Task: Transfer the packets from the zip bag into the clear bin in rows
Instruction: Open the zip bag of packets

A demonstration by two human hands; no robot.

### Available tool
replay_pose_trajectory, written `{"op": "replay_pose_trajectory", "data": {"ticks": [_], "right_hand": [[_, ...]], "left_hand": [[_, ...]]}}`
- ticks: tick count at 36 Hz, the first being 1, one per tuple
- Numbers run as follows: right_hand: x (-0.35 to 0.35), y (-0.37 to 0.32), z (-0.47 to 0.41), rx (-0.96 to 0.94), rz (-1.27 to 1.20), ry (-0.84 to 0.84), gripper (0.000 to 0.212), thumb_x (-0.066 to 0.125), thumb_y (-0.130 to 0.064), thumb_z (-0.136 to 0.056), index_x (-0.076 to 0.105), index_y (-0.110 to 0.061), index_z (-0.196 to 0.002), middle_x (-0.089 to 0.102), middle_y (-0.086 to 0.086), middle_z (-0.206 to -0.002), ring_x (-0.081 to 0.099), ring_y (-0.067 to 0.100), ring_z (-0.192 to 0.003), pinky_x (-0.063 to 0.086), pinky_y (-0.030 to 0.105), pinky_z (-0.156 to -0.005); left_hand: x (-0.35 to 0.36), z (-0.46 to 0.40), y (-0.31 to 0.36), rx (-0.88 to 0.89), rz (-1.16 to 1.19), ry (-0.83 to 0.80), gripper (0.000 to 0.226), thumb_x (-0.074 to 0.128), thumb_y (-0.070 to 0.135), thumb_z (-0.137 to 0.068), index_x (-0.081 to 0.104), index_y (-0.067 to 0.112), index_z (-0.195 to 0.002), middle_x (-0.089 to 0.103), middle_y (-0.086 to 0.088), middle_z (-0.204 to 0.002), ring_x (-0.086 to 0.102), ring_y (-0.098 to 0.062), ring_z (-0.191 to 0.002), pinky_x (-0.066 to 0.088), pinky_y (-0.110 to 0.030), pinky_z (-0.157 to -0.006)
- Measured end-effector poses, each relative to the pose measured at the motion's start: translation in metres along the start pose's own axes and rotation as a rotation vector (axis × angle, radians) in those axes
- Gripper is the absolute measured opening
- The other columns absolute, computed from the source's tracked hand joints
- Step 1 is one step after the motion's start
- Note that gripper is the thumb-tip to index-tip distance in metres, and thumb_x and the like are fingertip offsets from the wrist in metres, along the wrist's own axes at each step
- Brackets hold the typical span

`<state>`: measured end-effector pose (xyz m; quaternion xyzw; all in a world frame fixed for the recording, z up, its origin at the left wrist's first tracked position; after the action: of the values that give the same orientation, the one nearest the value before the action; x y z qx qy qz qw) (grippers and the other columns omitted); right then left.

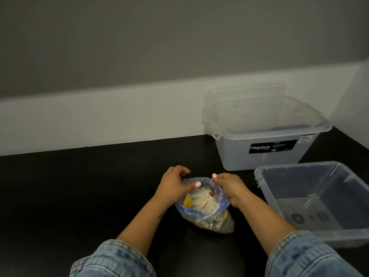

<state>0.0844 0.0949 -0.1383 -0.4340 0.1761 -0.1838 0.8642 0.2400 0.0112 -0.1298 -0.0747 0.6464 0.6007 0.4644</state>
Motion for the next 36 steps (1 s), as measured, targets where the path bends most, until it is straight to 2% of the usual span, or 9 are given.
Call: {"op": "replay_pose_trajectory", "data": {"ticks": [2,7,12,15,18,20,24,27,36], "right_hand": [[0.001,-0.004,0.004,-0.112,0.135,0.112,0.021,0.056,-0.032,-0.093,0.06,-0.012,-0.09,0.064,0.008,-0.094,0.062,0.02,-0.085,0.052,0.038,-0.084],[0.005,-0.018,0.028,-0.342,0.531,0.24,0.039,0.072,-0.045,-0.075,0.051,-0.016,-0.088,0.053,0.0,-0.086,0.052,0.014,-0.072,0.036,0.026,-0.055],[0.01,-0.021,0.044,-0.373,0.896,0.247,0.024,0.07,-0.021,-0.081,0.047,-0.018,-0.089,0.055,0.002,-0.092,0.056,0.018,-0.082,0.042,0.027,-0.059],[0.005,-0.022,0.047,-0.457,0.885,0.323,0.012,0.054,-0.006,-0.089,0.047,-0.015,-0.086,0.058,0.004,-0.085,0.057,0.02,-0.077,0.045,0.029,-0.06],[0.003,-0.024,0.048,-0.531,0.876,0.348,0.017,0.046,-0.003,-0.09,0.05,-0.017,-0.081,0.059,0.004,-0.08,0.058,0.02,-0.073,0.05,0.033,-0.063],[0.005,-0.024,0.049,-0.527,0.876,0.315,0.024,0.048,-0.002,-0.088,0.054,-0.022,-0.076,0.059,0.0,-0.079,0.058,0.018,-0.072,0.051,0.031,-0.064],[0.012,-0.02,0.048,-0.485,0.914,0.314,0.009,0.06,-0.023,-0.086,0.068,-0.025,-0.087,0.062,-0.003,-0.094,0.059,0.014,-0.081,0.051,0.027,-0.064],[0.016,-0.018,0.046,-0.402,0.998,0.295,0.025,0.064,-0.036,-0.081,0.065,-0.022,-0.103,0.052,0.001,-0.107,0.054,0.018,-0.092,0.049,0.029,-0.071],[0.012,-0.011,0.043,-0.285,1.142,0.095,0.065,0.073,-0.033,-0.075,0.047,-0.027,-0.134,0.051,0.002,-0.122,0.056,0.02,-0.104,0.045,0.027,-0.072]], "left_hand": [[-0.001,0.001,0.003,0.061,-0.101,0.012,0.049,0.078,0.039,-0.07,0.053,0.032,-0.111,0.051,0.015,-0.107,0.053,-0.003,-0.096,0.049,-0.024,-0.085],[-0.001,0.004,0.01,0.106,-0.207,0.13,0.02,0.071,0.029,-0.079,0.053,0.033,-0.085,0.061,0.012,-0.09,0.06,-0.002,-0.08,0.054,-0.025,-0.075],[-0.001,0.005,0.012,0.092,-0.362,0.199,0.028,0.06,0.013,-0.087,0.051,0.033,-0.069,0.064,0.011,-0.102,0.061,-0.004,-0.091,0.053,-0.024,-0.078],[-0.003,0.006,0.013,0.019,-0.428,0.163,0.021,0.058,0.012,-0.087,0.061,0.032,-0.086,0.061,0.009,-0.112,0.06,-0.007,-0.091,0.051,-0.023,-0.074],[-0.003,0.008,0.015,-0.043,-0.428,0.15,0.03,0.058,0.015,-0.089,0.061,0.032,-0.114,0.061,0.008,-0.109,0.058,-0.006,-0.08,0.052,-0.024,-0.068],[-0.003,0.011,0.018,-0.046,-0.382,0.134,0.031,0.054,0.018,-0.091,0.059,0.032,-0.119,0.059,0.007,-0.111,0.058,-0.006,-0.079,0.053,-0.024,-0.067],[-0.006,0.013,0.02,-0.025,-0.385,-0.045,0.051,0.063,0.026,-0.084,0.048,0.029,-0.133,0.04,0.003,-0.135,0.052,-0.011,-0.105,0.046,-0.025,-0.084],[-0.006,0.015,0.021,-0.052,-0.398,-0.172,0.073,0.072,0.039,-0.077,0.037,0.029,-0.14,0.03,0.001,-0.142,0.045,-0.016,-0.119,0.042,-0.029,-0.091],[-0.001,0.025,0.011,-0.135,-0.526,-0.24,0.113,0.08,0.048,-0.063,0.006,0.037,-0.148,0.017,-0.004,-0.147,0.035,-0.026,-0.13,0.042,-0.041,-0.1]]}}
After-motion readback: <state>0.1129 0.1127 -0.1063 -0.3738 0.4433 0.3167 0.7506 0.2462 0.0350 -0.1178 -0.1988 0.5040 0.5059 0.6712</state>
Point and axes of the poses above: each hand's wrist, its own z-axis away from the middle knuckle, its own x-axis out of the palm, y = z × x, the point moved 1 cm from there along -z, towards the middle knuckle
